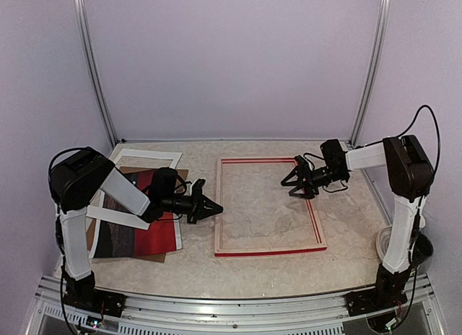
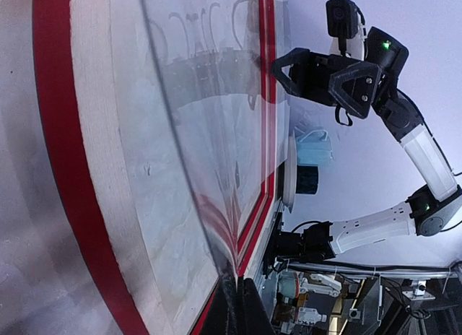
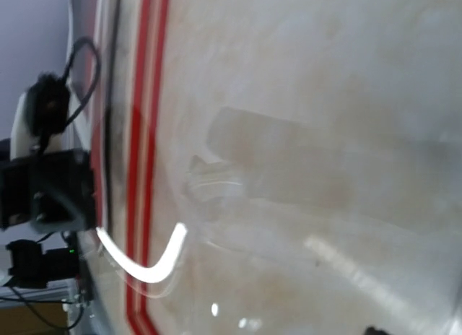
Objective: Put the photo into the frame
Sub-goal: Pick up the glass panel.
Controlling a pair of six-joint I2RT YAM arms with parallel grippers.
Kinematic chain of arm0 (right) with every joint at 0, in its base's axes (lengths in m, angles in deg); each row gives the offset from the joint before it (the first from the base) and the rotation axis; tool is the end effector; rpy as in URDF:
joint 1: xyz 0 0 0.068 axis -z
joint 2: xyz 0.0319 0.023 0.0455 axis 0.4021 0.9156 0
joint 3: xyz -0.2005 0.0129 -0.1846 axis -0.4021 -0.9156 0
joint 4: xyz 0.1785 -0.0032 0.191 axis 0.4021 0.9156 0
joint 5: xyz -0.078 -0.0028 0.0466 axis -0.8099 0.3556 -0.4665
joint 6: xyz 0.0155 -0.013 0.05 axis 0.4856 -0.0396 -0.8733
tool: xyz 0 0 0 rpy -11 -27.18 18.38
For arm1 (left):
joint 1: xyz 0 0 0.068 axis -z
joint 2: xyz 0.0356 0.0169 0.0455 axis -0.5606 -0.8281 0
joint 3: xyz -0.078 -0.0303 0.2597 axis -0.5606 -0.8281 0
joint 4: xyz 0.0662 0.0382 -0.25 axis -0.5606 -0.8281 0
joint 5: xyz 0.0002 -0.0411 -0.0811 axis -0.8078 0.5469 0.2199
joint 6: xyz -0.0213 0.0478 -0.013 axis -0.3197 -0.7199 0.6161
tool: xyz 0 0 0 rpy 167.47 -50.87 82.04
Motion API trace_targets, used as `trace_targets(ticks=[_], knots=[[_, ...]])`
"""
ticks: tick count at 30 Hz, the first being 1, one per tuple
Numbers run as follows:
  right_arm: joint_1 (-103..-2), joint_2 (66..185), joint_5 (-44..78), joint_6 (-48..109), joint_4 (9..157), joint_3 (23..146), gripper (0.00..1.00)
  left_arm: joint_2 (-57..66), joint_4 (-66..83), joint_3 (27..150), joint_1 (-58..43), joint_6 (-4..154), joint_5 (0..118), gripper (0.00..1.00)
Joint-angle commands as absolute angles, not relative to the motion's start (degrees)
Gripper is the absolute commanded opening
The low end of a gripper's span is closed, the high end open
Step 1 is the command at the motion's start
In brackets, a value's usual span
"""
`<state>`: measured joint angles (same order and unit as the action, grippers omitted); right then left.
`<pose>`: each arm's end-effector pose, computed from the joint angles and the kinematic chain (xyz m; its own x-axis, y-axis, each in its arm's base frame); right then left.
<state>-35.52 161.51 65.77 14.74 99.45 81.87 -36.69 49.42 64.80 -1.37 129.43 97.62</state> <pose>0.3883 0.1116 0.1386 -0.9863 0.0082 -0.1650 -0.1399 0.4903 0.8603 0.3000 -0.2237 0.1035 -0.9903 -0.1051 -0.0908 0.0555 0.3000 -0.9523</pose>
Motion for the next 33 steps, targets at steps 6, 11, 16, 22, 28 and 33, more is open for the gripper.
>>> trace_targets(ticks=[6, 11, 16, 22, 28, 33], knots=[[-35.47, 148.80, 67.36, 14.34, 96.45, 71.26, 0.61, -37.29, 52.69, 63.97, -2.87, 129.42, 98.24, 0.00], [-35.91, 146.02, 67.51, 13.77, 94.33, 66.23, 0.47, -36.98, 51.99, 64.41, -3.25, 128.98, 98.72, 0.01], [-36.69, 143.89, 64.66, 13.99, 95.16, 63.45, 0.32, -37.01, 50.29, 65.34, -3.26, 128.05, 98.86, 0.04], [-36.89, 139.10, 60.81, 12.80, 94.65, 59.88, 0.17, -37.46, 47.55, 66.49, -2.91, 126.14, 98.84, 0.08], [-36.89, 135.41, 57.77, 11.69, 93.29, 56.24, 0.12, -37.56, 45.46, 67.44, -2.65, 125.09, 98.29, 0.15], [-36.89, 134.05, 56.31, 10.81, 91.78, 53.58, 0.08, -37.85, 42.90, 68.89, -2.16, 124.00, 97.52, 0.19]])
